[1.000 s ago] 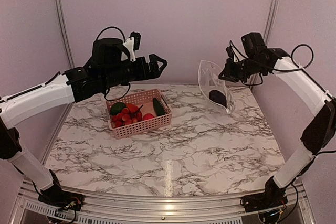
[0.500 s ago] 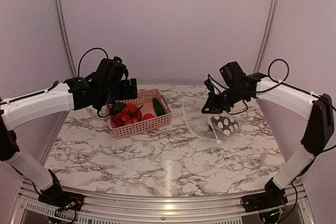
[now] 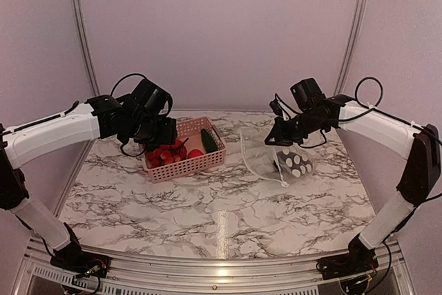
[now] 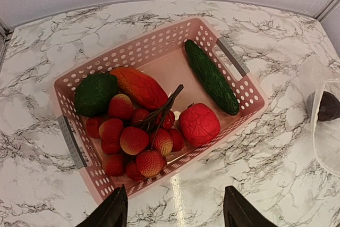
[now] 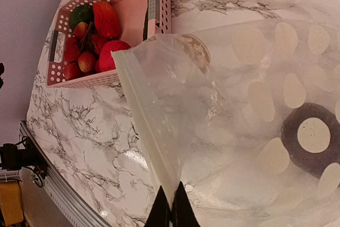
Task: Place the food in the zip-top bag and seal the zipper
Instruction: Pick up the fake fruit from the bin.
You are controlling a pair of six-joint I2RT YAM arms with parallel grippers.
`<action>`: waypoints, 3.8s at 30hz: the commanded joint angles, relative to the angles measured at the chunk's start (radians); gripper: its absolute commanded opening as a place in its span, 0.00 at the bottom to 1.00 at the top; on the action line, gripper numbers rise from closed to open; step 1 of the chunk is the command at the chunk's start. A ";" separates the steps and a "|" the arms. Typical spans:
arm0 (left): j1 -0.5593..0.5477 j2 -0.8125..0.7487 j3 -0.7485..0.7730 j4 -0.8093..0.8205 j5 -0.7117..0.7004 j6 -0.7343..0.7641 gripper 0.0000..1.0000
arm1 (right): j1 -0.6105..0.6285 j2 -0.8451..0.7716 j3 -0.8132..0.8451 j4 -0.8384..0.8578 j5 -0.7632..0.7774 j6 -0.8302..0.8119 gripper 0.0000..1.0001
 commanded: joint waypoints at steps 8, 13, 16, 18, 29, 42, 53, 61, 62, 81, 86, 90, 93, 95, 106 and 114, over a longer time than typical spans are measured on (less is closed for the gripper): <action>0.000 0.147 0.079 -0.116 0.018 0.149 0.72 | 0.010 -0.017 0.037 -0.010 -0.029 -0.061 0.00; 0.009 0.306 0.254 -0.193 0.013 0.265 0.73 | 0.010 0.013 0.094 -0.060 -0.043 -0.093 0.00; 0.020 0.370 0.323 -0.204 -0.003 0.299 0.79 | 0.010 0.025 0.142 -0.127 -0.001 -0.106 0.00; 0.028 0.406 0.343 -0.197 0.001 0.318 0.80 | 0.011 0.024 0.162 -0.164 0.029 -0.112 0.00; 0.081 0.502 0.442 -0.196 0.074 0.337 0.73 | 0.012 0.028 0.226 -0.233 0.075 -0.113 0.00; 0.116 0.574 0.491 -0.175 0.185 0.504 0.59 | 0.012 0.120 0.356 -0.316 0.040 -0.141 0.00; 0.138 0.688 0.590 -0.181 0.139 0.560 0.43 | 0.011 0.083 0.328 -0.383 0.049 -0.155 0.00; 0.137 0.702 0.565 -0.188 0.050 0.553 0.36 | 0.011 0.020 0.253 -0.372 0.047 -0.118 0.00; 0.137 0.706 0.565 -0.187 0.050 0.555 0.34 | 0.011 0.012 0.244 -0.369 0.047 -0.114 0.00; 0.109 0.690 0.592 -0.178 0.030 0.535 0.05 | 0.012 -0.003 0.215 -0.368 0.043 -0.118 0.00; 0.090 0.582 0.561 -0.171 0.026 0.463 0.00 | 0.011 0.001 0.194 -0.332 0.028 -0.117 0.00; 0.062 0.493 0.530 -0.146 0.017 0.417 0.00 | 0.013 0.004 0.213 -0.325 0.020 -0.113 0.00; 0.037 0.446 0.530 -0.146 -0.007 0.413 0.00 | 0.013 0.008 0.219 -0.319 0.008 -0.110 0.00; 0.022 0.411 0.531 -0.146 -0.017 0.407 0.00 | 0.013 0.018 0.229 -0.318 -0.004 -0.108 0.00; -0.015 0.213 0.461 0.005 0.162 0.353 0.00 | 0.015 0.064 0.286 -0.312 -0.028 -0.101 0.00; -0.026 0.096 0.318 0.274 0.282 0.320 0.00 | 0.017 0.082 0.341 -0.335 -0.045 -0.080 0.00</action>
